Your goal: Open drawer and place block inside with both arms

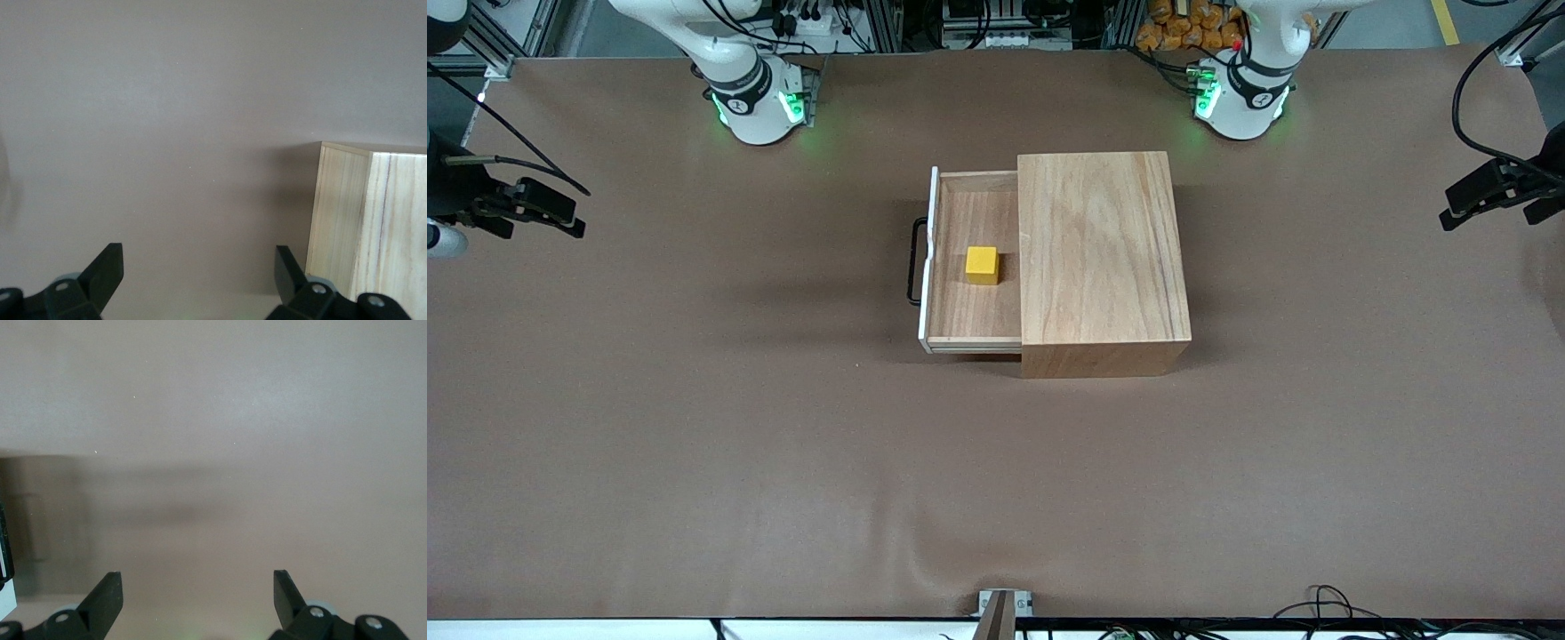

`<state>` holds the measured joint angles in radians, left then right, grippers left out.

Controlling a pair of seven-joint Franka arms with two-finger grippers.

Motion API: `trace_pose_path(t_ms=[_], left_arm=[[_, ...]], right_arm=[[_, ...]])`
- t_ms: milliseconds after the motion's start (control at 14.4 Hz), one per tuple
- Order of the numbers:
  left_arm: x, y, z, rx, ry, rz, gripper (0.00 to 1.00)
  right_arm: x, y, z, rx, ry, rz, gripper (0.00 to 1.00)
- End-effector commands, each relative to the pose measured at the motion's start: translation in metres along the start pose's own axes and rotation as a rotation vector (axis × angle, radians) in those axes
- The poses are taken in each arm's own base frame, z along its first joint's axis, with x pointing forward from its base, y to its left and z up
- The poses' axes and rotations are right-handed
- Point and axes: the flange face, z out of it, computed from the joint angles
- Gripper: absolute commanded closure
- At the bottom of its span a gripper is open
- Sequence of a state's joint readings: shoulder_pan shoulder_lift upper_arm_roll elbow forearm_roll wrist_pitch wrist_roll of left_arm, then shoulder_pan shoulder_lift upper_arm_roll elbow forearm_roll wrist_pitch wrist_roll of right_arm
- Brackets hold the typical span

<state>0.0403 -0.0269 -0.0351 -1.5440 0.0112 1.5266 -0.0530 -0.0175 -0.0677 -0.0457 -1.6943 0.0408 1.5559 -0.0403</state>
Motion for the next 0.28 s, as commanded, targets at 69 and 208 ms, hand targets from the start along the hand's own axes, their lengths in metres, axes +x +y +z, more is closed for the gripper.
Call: trace_pose_path(t_ms=[69, 208], left_arm=[[0.0027, 0.0041, -0.0049, -0.004, 0.006, 0.025, 0.0], [0.0026, 0.0051, -0.0049, -0.006, 0.006, 0.026, 0.0]], right_arm=[[-0.0123, -0.0005, -0.0074, -0.016, -0.004, -0.014, 0.0], [-0.0124, 0.0003, -0.0068, -0.016, -0.005, -0.011, 0.0]])
